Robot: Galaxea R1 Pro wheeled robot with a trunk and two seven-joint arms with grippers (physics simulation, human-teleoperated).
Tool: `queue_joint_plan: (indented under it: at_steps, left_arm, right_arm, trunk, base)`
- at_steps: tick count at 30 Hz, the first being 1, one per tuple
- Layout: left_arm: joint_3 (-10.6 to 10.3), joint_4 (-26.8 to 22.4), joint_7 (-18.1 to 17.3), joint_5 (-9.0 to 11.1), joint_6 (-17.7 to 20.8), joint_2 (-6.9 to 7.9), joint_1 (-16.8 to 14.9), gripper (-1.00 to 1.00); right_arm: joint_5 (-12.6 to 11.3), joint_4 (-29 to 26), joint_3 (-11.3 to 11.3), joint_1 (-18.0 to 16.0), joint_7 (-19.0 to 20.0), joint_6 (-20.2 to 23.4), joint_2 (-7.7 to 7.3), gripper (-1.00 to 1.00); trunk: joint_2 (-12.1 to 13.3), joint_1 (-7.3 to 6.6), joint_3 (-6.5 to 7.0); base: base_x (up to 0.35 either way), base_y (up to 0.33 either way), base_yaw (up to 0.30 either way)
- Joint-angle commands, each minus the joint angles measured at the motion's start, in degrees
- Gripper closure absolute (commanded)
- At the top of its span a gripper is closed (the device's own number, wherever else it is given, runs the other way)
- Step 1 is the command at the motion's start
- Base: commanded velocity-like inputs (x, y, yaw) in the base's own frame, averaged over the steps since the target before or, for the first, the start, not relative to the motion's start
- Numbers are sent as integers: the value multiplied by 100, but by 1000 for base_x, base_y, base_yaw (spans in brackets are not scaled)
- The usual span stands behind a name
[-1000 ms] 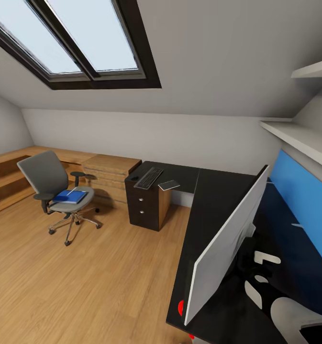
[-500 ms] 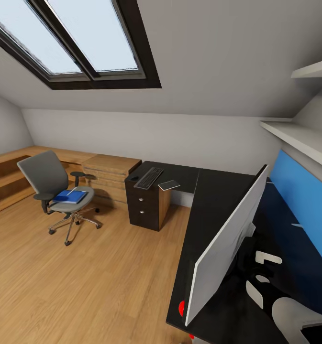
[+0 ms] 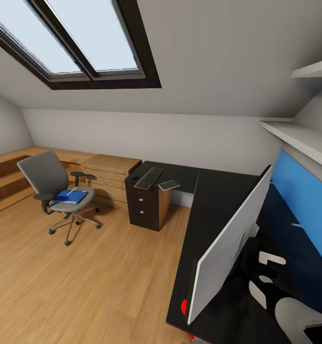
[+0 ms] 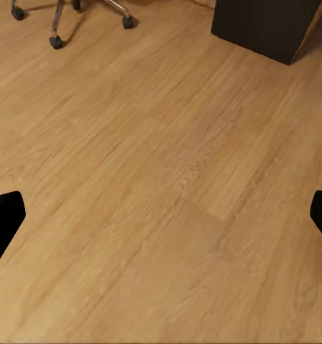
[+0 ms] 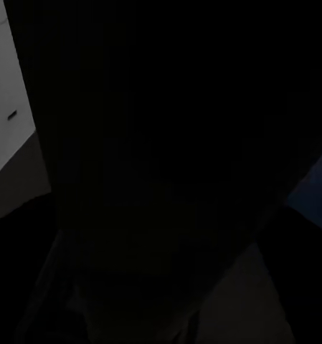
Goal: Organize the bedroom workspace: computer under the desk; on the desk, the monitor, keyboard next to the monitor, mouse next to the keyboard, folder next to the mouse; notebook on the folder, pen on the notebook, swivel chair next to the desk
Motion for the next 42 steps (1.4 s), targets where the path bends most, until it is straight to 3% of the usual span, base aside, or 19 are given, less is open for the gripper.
queue_joint_plan:
  at_steps: [1,6,7,11,13,16,17,21,23,25,26,28,33,37,42]
  left_arm:
    - [6,-412,-16,56,550,-30,1,-100]
    - [11,-1606,-11,75,2000,-110,1,-100]
    - [8,-2104,-10,77,2532,-210,1,-100]
    - [-18,-3486,3,78,3818,-509,1,-100]
    - [-25,-4089,7,80,4297,-661,1,-100]
    - [-30,-4506,9,116,4749,-819,0,-100]
    - [-41,-4560,9,165,4819,-845,-3,-100]
    - [-172,-4588,7,689,4923,-860,-7,-100]
    - [-177,-4576,-4,805,4920,-821,-7,-100]
    - [-130,-4565,-11,852,4918,-727,-7,-100]
    - [-2,-4564,-20,886,4918,-597,-7,-100]
    - [96,-4566,-23,904,4911,-523,-7,-100]
    - [132,-4567,-25,912,4909,-495,-7,-100]
    - [137,-4567,-25,907,4902,-494,-7,-100]
    - [138,-4567,-25,905,4900,-495,-7,-100]
  right_arm:
    - [-14,-7,83,-7,-24,-32,-30,100]
    - [-18,-7,80,-7,-24,-28,-64,100]
    - [-18,-5,80,-7,-24,-27,-67,100]
    - [-18,8,77,-7,-24,-27,-142,100]
    - [-18,47,73,-7,-24,-27,-185,100]
    - [-25,76,69,-7,-24,-31,-252,100]
    - [-26,81,66,-7,-24,-33,-271,100]
    - [-25,86,10,-7,-24,-36,-322,100]
    - [-26,88,-3,-7,-24,-36,-344,100]
    - [-27,84,-8,-7,-24,-36,-375,100]
    - [-27,84,-10,-7,-24,-36,-393,100]
    - [-27,82,-11,-7,-24,-36,-401,100]
    - [-31,77,-14,-7,-26,-39,-397,100]
    - [-285,73,-10,-7,-18,-59,-388,100]
    - [-329,72,-5,-7,150,-49,-387,100]
  trunk:
    - [-12,3,-12]
    - [-12,3,-12]
    - [-12,3,-12]
    - [-12,3,-12]
    - [-12,3,-12]
    - [-12,3,-12]
    - [-12,3,-12]
    - [-12,3,-12]
    - [-12,3,-12]
    - [-12,3,-12]
    - [-12,3,-12]
    - [-12,3,-12]
    - [-12,3,-12]
    - [-12,3,-12]
    - [-12,3,-12]
  base:
    - [0,0,0]
    - [0,0,0]
    - [0,0,0]
    - [0,0,0]
    - [0,0,0]
    - [0,0,0]
    - [0,0,0]
    - [0,0,0]
    - [0,0,0]
    - [0,0,0]
    - [0,0,0]
    - [0,0,0]
    - [0,0,0]
    - [0,0,0]
    - [0,0,0]
